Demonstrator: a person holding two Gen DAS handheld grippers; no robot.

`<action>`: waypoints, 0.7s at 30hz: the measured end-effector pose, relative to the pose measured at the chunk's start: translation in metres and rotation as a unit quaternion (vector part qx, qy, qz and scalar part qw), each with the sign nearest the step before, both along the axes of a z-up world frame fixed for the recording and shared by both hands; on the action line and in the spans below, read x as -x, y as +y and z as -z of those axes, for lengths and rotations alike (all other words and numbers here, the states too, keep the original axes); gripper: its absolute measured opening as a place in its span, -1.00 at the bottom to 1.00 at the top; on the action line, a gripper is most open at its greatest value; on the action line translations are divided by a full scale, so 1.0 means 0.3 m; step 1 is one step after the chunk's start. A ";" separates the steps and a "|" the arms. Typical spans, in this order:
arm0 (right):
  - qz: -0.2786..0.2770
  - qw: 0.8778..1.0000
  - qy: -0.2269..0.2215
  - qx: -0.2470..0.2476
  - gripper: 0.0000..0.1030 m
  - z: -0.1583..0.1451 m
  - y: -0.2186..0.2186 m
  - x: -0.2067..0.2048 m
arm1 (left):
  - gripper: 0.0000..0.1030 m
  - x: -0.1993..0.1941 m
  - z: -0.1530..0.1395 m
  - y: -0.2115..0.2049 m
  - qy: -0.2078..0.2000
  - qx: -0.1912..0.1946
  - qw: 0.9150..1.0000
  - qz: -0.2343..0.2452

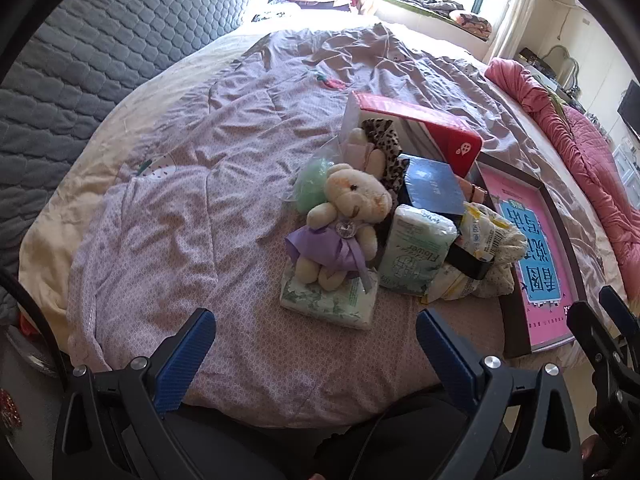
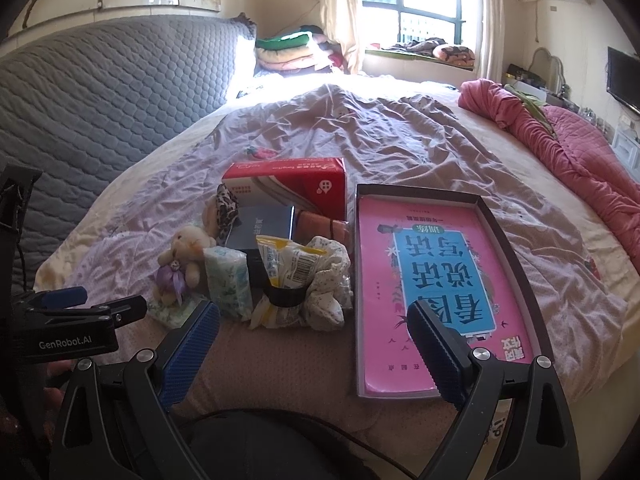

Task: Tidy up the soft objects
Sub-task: 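Move both tools toward the pile of items on the bed, then grasp the cream teddy bear with the left tool while the right tool grasps the white floral scrunchie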

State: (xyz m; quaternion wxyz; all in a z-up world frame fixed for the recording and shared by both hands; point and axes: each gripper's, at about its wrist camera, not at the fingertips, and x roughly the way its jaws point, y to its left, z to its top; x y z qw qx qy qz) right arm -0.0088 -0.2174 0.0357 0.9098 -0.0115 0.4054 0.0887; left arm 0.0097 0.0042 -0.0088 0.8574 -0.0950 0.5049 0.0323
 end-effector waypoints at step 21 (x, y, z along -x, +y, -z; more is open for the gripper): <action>0.013 0.999 0.051 0.006 0.84 0.130 -0.076 -0.159 | 0.77 -0.234 0.148 0.026 0.040 0.006 0.999 0.033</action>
